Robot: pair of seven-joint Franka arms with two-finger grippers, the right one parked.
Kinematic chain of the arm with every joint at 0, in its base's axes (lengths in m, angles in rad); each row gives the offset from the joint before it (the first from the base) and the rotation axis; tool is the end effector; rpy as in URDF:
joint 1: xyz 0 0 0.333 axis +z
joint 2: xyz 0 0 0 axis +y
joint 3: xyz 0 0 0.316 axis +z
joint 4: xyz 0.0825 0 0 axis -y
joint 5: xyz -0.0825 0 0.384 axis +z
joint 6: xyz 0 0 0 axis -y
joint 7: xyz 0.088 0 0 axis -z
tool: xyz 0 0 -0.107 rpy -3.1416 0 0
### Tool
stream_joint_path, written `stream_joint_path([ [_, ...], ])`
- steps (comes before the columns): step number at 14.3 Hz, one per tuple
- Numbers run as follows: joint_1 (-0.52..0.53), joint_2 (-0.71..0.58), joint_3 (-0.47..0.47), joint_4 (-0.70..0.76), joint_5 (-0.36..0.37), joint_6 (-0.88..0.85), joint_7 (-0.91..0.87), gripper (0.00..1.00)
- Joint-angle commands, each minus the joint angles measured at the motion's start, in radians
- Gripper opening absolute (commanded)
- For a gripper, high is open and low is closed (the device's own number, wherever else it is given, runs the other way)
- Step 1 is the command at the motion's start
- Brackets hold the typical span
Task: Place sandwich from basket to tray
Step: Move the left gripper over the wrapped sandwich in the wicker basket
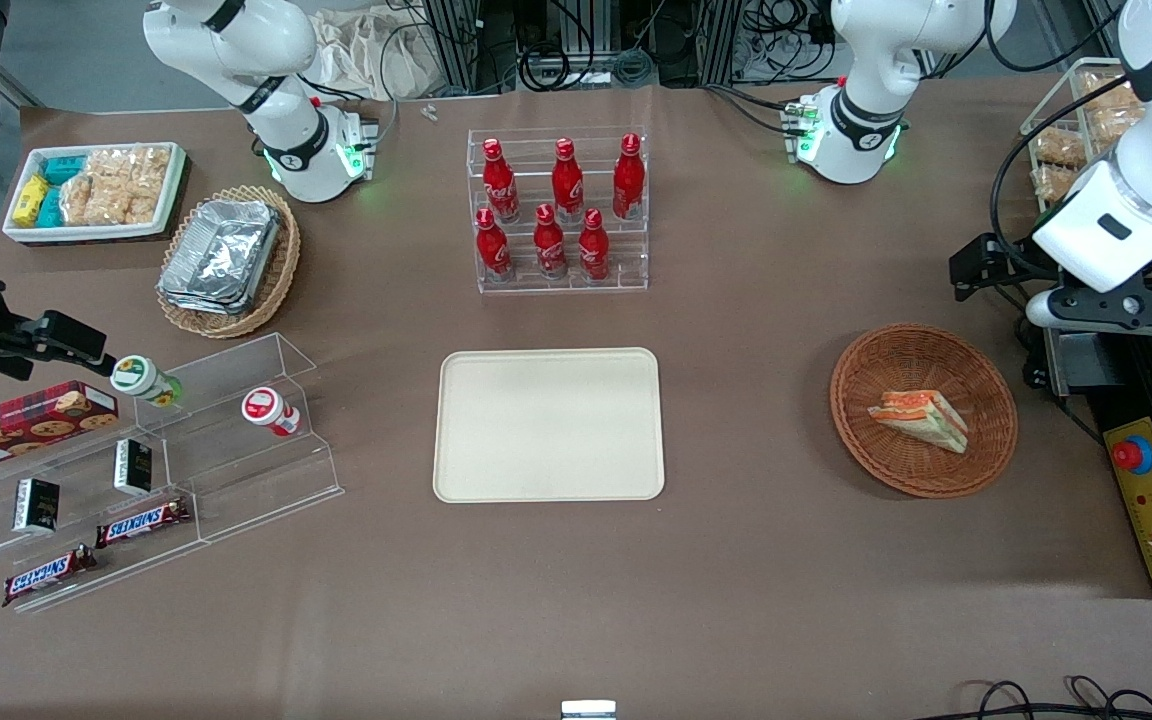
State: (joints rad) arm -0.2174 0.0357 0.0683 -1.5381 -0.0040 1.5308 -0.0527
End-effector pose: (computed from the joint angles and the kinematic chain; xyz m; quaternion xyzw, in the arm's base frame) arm 0.5549 -0.0845 0.6166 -0.9986 0.0482 0.0214 0.0014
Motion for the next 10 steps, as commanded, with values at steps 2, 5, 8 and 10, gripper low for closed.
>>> stream_joint_path([
  [2,0.001,-0.010,-0.005,0.004,-0.010,-0.026,-0.068,1.00],
  [5,0.004,-0.011,-0.002,0.000,-0.016,-0.031,-0.070,1.00],
  [8,0.010,-0.004,-0.001,-0.002,-0.019,-0.040,-0.103,1.00],
  [10,0.038,0.013,-0.001,0.000,-0.077,-0.031,-0.252,1.00],
])
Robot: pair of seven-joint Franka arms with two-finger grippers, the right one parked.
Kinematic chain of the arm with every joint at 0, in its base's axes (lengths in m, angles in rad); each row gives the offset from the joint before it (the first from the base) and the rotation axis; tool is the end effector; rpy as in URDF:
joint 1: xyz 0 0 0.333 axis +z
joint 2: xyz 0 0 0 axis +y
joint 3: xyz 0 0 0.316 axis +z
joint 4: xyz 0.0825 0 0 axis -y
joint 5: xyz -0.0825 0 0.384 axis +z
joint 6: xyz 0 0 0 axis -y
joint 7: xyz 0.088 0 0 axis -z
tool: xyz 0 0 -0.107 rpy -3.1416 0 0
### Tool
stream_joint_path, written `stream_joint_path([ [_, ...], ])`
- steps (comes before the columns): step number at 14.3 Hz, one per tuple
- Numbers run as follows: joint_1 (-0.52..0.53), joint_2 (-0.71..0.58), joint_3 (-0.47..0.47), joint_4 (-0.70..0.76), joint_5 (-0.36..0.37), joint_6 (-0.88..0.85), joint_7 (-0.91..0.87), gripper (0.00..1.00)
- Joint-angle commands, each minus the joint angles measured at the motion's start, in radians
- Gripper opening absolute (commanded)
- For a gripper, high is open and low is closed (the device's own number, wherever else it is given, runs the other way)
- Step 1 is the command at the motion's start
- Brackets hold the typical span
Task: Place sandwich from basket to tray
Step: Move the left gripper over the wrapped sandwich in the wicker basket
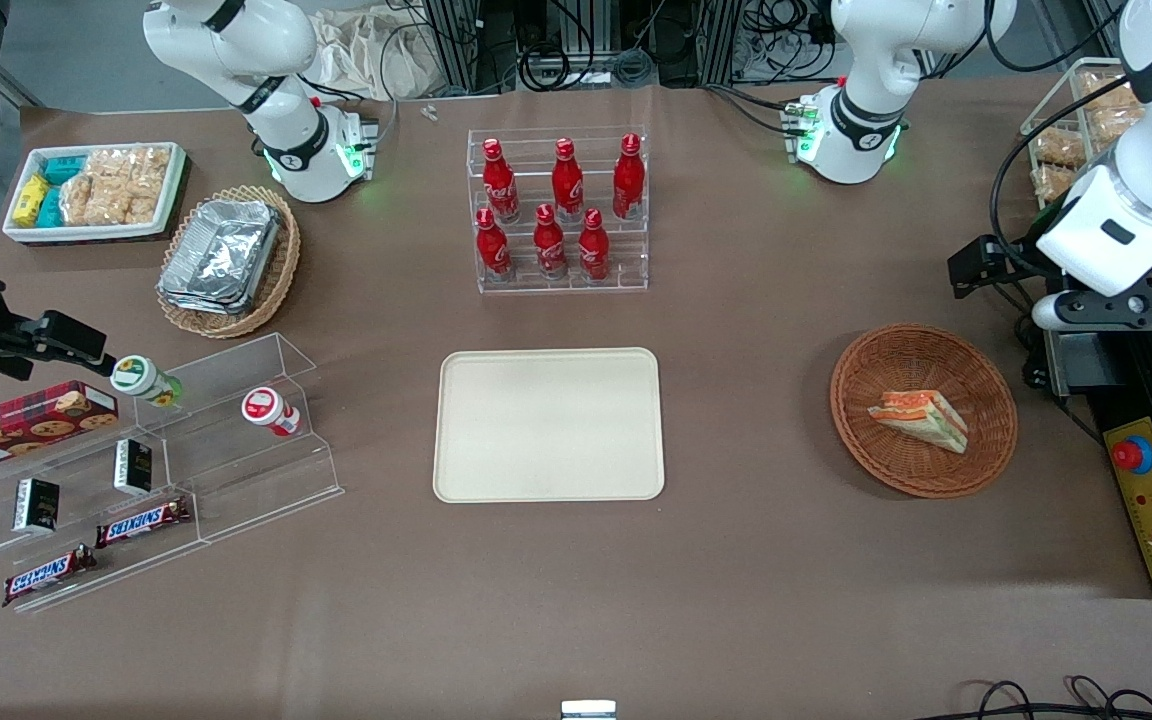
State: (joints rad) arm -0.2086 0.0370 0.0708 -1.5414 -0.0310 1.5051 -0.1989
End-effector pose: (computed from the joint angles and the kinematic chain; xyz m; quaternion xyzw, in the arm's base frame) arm 0.5528 -0.0809 0.6122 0.9988 0.0301 -0.0385 0.0079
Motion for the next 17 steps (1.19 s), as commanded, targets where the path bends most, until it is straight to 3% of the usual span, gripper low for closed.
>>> stream_joint_path([
  [1,0.044,0.027,-0.003,0.004,-0.062,-0.005,-0.152,1.00],
  [6,0.094,0.095,-0.003,-0.008,-0.056,0.027,-0.217,1.00],
  [9,0.098,0.095,-0.002,-0.089,-0.049,0.154,-0.436,1.00],
  [17,0.117,0.138,0.006,-0.371,-0.032,0.525,-0.693,1.00],
])
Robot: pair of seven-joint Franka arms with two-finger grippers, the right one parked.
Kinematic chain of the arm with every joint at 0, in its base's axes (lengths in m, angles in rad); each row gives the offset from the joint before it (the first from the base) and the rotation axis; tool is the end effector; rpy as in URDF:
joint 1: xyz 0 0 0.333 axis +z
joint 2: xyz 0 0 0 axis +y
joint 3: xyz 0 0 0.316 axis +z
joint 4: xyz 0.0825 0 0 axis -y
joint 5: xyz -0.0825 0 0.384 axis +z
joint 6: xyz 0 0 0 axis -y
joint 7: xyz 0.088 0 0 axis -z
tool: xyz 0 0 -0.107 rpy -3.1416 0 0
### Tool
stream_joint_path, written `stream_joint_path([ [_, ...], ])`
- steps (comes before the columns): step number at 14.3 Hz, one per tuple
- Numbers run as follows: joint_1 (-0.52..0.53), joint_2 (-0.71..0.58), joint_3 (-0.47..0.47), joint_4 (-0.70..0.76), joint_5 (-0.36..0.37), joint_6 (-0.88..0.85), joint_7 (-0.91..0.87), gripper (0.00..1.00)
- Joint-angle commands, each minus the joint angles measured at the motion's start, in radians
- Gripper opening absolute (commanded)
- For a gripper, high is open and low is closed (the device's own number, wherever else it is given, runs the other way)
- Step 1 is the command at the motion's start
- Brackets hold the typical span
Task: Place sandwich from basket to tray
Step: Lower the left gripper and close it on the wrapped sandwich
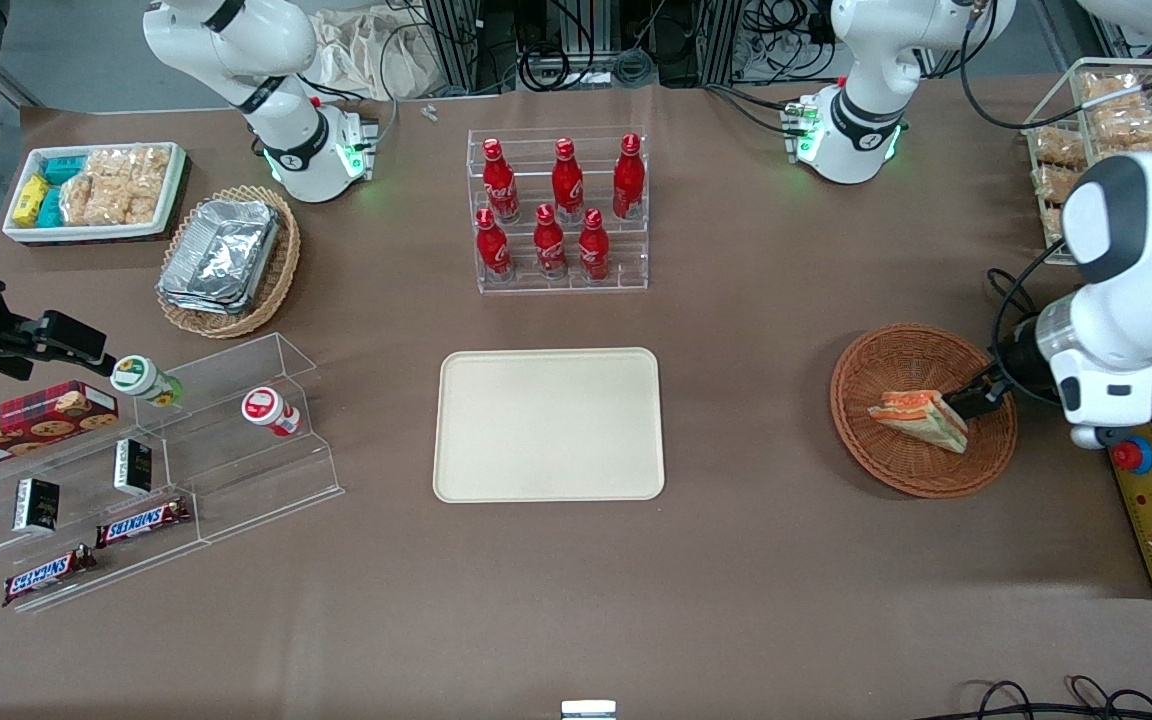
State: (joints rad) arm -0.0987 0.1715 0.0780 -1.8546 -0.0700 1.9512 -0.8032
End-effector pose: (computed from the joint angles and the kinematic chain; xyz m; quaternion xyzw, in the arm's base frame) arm 0.5959 -0.0189 0.4226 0.9181 0.3937 -0.0441 0.0084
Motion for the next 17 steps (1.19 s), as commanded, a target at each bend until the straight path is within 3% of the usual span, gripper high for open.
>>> stream_joint_path([
  [1,0.007,0.043,-0.001,-0.061,0.015,0.112,-0.164,1.00],
  [4,0.007,0.132,-0.003,-0.070,0.047,0.176,-0.295,1.00],
  [10,0.022,0.149,-0.003,-0.231,0.044,0.425,-0.301,1.00],
  [16,0.030,0.198,-0.001,-0.238,0.044,0.445,-0.298,0.99],
  [17,0.030,0.201,-0.001,-0.235,0.044,0.451,-0.298,0.93],
])
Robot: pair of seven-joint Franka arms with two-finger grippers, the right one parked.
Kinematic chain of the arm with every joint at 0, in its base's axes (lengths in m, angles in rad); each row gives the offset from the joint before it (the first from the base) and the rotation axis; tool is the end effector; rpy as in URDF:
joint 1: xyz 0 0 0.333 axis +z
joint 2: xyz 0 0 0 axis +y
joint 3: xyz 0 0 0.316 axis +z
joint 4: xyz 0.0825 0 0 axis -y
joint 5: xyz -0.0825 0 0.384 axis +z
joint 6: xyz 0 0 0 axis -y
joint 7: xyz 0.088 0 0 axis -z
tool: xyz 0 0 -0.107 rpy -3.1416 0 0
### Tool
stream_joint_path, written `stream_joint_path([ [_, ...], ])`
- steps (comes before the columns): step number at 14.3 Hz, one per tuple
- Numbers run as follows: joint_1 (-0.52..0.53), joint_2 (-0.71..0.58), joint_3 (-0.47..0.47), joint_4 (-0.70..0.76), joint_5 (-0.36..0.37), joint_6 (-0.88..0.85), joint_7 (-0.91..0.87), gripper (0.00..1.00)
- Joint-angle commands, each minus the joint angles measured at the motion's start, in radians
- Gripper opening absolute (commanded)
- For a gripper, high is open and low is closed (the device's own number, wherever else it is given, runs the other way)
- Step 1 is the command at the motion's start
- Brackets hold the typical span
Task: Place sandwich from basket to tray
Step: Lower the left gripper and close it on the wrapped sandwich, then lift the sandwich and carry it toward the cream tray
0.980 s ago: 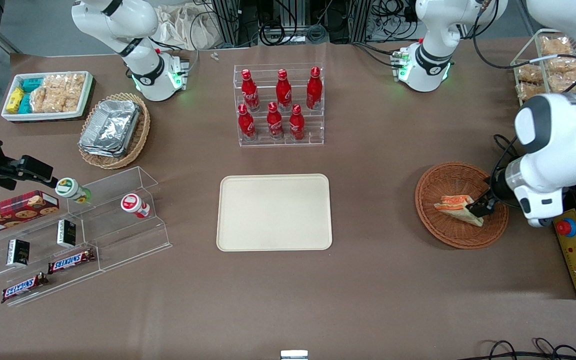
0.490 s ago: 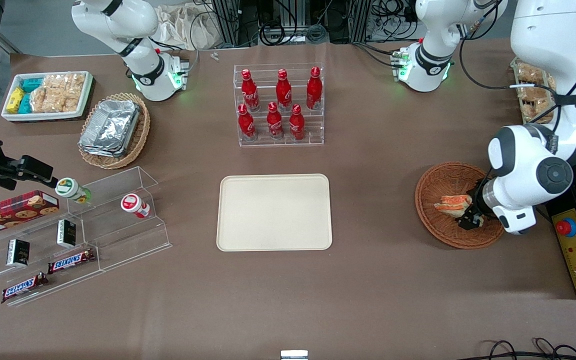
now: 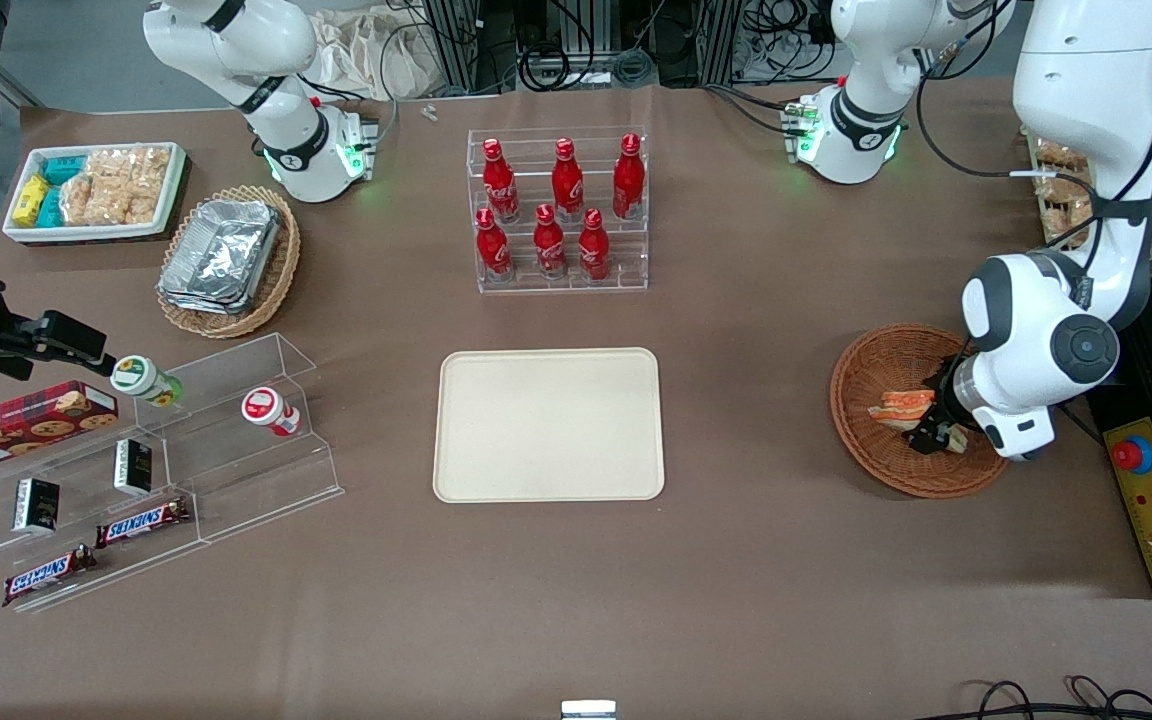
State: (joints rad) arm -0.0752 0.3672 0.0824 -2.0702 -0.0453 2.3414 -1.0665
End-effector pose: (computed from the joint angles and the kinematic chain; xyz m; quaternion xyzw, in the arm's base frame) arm 0.5794 0.0029 0.2448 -0.8509 -0.5233 0.0410 0.0233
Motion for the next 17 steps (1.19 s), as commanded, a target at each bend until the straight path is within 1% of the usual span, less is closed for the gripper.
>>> stream_joint_path([
  [1,0.006,0.007,-0.006,-0.018,0.019,0.062,-0.035,0.81],
  [2,0.006,0.009,-0.007,-0.016,0.019,0.062,-0.035,0.61],
  [3,0.008,0.012,-0.006,-0.013,0.019,0.062,-0.033,0.35],
  [4,0.006,0.013,-0.006,-0.011,0.019,0.062,-0.024,0.14],
  [5,0.006,0.007,-0.007,-0.011,0.021,0.061,-0.017,0.00],
  [6,0.005,-0.007,-0.007,-0.011,0.022,0.050,-0.012,0.00],
  [8,0.003,-0.077,-0.010,-0.010,0.022,0.004,0.051,0.00],
  [10,-0.001,-0.154,-0.016,0.015,0.013,-0.118,0.158,0.00],
  [12,-0.027,-0.215,-0.035,0.038,0.004,-0.192,0.224,0.00],
  [13,-0.034,-0.244,-0.061,0.048,0.004,-0.221,0.250,0.00],
  [15,-0.038,-0.287,-0.142,0.076,0.002,-0.281,0.339,0.00],
  [17,-0.040,-0.286,-0.246,0.125,0.001,-0.315,0.344,0.00],
])
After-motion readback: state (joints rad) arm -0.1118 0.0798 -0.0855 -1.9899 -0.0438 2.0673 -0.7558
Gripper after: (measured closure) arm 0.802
